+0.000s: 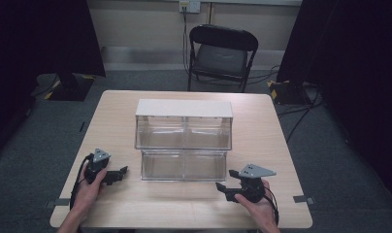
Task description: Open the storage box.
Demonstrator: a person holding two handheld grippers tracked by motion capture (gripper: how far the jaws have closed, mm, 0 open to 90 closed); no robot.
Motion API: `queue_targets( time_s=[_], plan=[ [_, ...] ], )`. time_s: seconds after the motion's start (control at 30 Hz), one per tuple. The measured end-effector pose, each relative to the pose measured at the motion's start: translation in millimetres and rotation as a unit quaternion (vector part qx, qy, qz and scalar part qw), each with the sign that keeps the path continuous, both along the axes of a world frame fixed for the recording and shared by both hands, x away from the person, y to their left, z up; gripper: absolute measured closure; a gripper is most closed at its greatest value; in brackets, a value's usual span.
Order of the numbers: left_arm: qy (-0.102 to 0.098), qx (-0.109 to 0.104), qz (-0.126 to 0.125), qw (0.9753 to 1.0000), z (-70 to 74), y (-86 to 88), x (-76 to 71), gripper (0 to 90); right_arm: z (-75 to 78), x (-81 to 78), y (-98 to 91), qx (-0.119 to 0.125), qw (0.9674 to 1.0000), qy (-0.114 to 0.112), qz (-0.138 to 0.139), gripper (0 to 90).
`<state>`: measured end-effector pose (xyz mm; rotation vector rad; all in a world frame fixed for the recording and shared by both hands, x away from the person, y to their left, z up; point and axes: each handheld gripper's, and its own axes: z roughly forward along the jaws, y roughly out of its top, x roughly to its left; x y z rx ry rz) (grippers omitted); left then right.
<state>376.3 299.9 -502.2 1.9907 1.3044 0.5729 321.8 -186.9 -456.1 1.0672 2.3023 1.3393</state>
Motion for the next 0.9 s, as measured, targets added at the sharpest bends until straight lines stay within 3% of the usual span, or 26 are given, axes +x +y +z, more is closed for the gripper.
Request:
queue_targets(
  time_s=[0.33, 0.9],
  plan=[
    [0.0, 0.0, 0.0, 1.0, 0.0, 0.0, 0.0, 14.4, 5.2, -2.5, 0.3, 0.006, 0.9999, -0.012, 0.002, 27.9],
    [-0.002, 0.001, 0.001, 1.0, -0.1, -0.1, -0.1, 14.5, 8.3, -2.2, -1.0, 0.015, 0.9998, -0.011, 0.01, 27.9]
  ],
)
